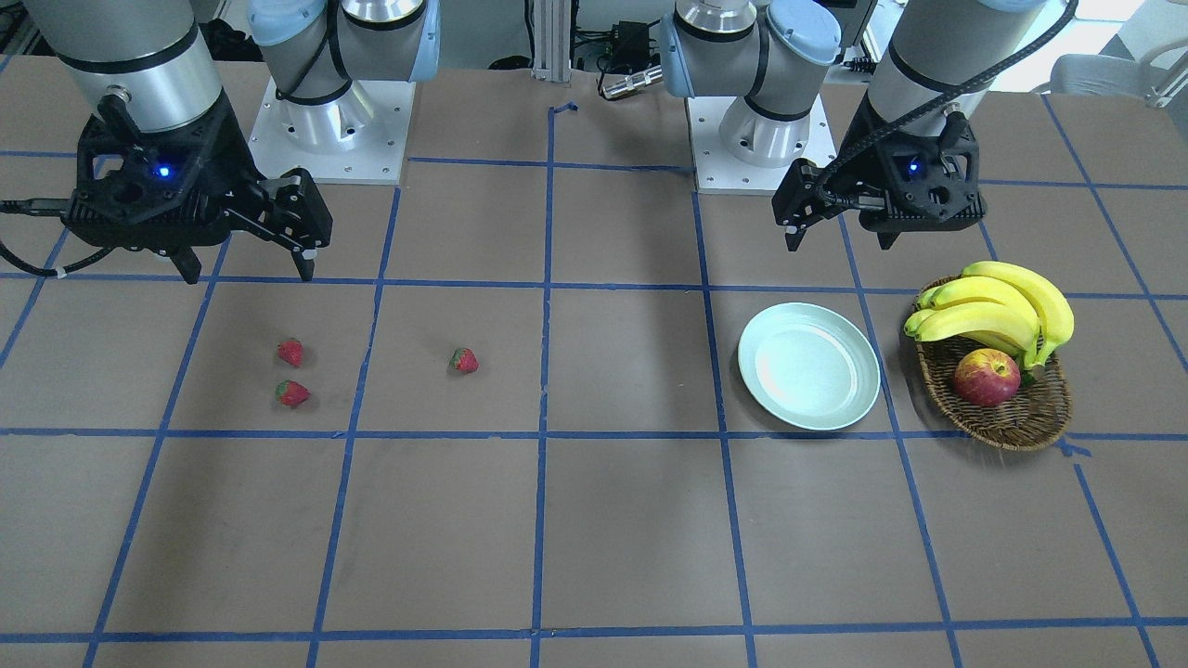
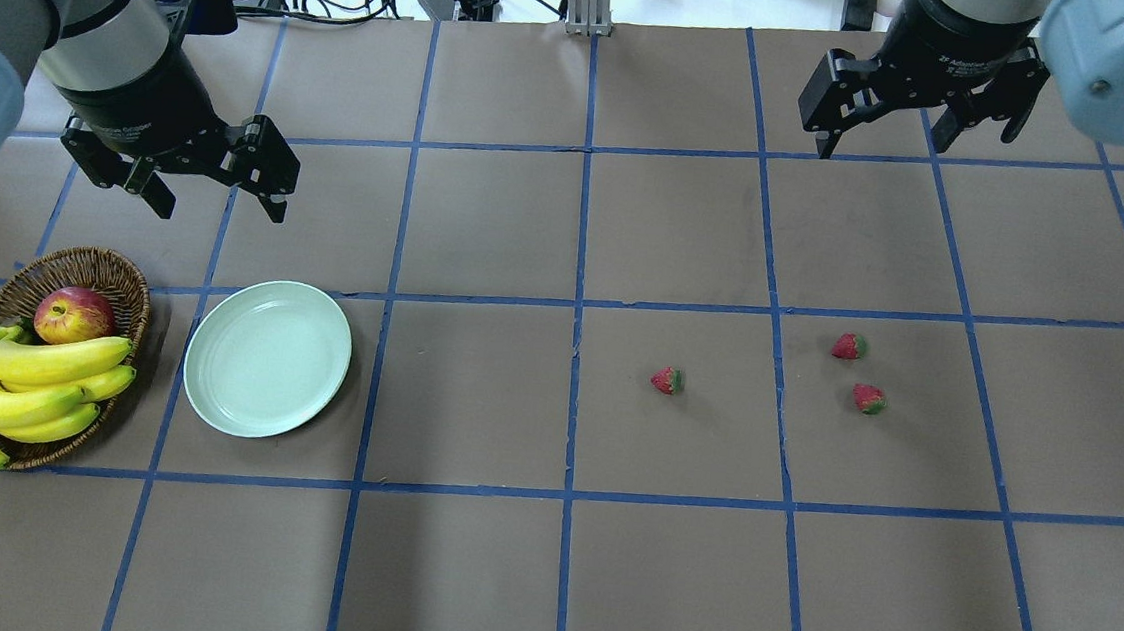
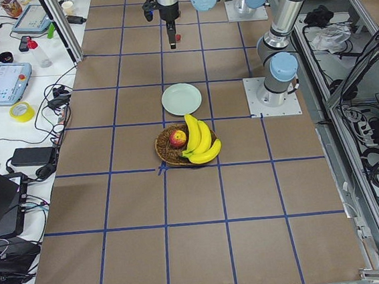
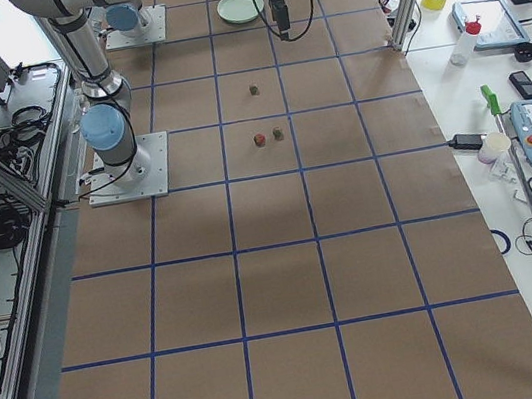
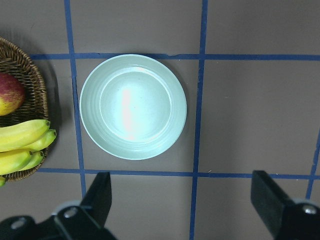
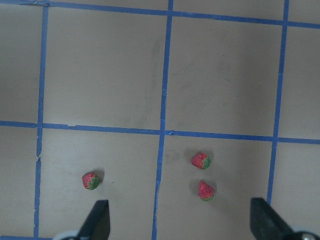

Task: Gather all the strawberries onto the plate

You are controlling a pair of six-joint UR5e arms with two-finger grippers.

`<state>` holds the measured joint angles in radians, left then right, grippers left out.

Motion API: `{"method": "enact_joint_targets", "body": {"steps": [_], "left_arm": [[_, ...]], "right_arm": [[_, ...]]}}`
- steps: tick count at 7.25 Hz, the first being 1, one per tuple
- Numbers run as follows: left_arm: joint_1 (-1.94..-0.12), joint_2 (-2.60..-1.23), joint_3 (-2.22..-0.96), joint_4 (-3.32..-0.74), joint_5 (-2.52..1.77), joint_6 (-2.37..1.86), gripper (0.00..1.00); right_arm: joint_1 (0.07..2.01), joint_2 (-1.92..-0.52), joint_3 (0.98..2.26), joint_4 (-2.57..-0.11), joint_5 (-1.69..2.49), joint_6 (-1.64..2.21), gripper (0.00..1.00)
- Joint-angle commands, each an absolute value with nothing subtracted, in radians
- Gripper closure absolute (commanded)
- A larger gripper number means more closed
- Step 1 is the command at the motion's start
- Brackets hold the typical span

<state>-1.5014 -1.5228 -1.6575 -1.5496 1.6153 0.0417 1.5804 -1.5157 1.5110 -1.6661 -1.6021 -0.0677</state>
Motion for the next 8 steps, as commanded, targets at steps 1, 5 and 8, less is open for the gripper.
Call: {"method": "enact_joint_targets", "body": {"steps": [1,5,8], "left_arm": [[-1.502,-1.525,-1.657,-1.549,1.615,0.041,0.00],[-1.502,-1.523,-1.661,-1.552,1.617,0.043,0.00],[-1.500,-1.519,-1.663,-1.560,1.615,0.043,0.00]], "right_arm": [[1.580,-1.516,1.512,-1.667,-1.601,-0.071,0.00],[1.577,-1.517,1.500,-1.663,-1.591,-0.077,0.00],[1.566,-1.509,1.508,-1.657,-1.591,-0.067,0.00]]}}
